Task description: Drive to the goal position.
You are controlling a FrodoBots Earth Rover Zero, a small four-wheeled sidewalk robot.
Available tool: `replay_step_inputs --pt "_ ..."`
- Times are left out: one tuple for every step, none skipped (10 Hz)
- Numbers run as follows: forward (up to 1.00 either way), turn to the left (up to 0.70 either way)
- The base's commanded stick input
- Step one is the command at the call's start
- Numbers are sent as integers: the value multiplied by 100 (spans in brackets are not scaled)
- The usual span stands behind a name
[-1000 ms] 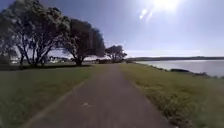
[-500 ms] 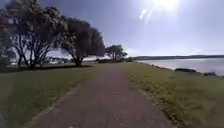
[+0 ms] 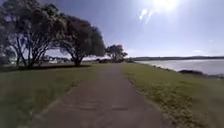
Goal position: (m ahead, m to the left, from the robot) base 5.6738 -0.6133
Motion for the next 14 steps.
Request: replay_step_inputs --pt "100 0" --pt "100 0" --pt "100 0" --pt "100 0" --pt "100 0" --pt "100 0" --pt "100 0" --pt "100 0" --pt "100 0" --pt "100 0" --pt "100 0" --pt "100 0" --pt "100 0" --pt "100 0"
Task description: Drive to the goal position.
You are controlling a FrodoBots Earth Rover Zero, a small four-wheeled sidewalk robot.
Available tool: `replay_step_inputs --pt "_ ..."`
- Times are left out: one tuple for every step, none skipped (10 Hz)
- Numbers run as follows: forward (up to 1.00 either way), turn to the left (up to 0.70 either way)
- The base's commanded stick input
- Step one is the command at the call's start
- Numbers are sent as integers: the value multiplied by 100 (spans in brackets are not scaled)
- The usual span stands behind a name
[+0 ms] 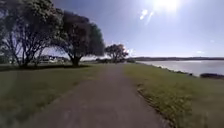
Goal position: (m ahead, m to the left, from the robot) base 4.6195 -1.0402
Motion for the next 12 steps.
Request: replay_step_inputs --pt "100 0" --pt "100 0" --pt "100 0" --pt "100 0" --pt "100 0" --pt "100 0" --pt "100 0" --pt "100 0" --pt "100 0" --pt "100 0" --pt "100 0" --pt "100 0"
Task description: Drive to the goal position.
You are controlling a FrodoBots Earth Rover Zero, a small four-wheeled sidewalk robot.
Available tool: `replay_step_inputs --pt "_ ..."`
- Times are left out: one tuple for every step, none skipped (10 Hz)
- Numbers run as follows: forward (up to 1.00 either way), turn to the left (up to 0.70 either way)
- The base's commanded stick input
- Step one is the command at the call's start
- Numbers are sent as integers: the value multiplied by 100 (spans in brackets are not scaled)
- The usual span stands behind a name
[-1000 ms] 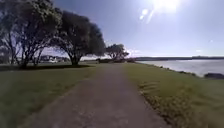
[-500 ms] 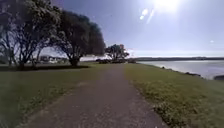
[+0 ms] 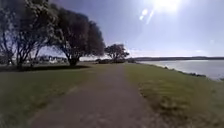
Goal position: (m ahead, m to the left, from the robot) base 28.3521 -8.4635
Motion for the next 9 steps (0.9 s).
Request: replay_step_inputs --pt "100 0" --pt "100 0" --pt "100 0" --pt "100 0" --pt "100 0" --pt "100 0" --pt "100 0" --pt "100 0" --pt "100 0"
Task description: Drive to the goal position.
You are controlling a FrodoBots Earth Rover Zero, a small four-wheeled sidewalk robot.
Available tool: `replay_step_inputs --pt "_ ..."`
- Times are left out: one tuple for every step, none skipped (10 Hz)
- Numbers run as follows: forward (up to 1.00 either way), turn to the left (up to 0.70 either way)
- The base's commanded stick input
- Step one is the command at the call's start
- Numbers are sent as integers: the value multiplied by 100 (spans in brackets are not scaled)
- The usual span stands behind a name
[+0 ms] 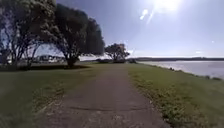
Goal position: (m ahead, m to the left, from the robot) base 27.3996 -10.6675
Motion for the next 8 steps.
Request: replay_step_inputs --pt "100 0" --pt "100 0" --pt "100 0" --pt "100 0" --pt "100 0" --pt "100 0" --pt "100 0" --pt "100 0"
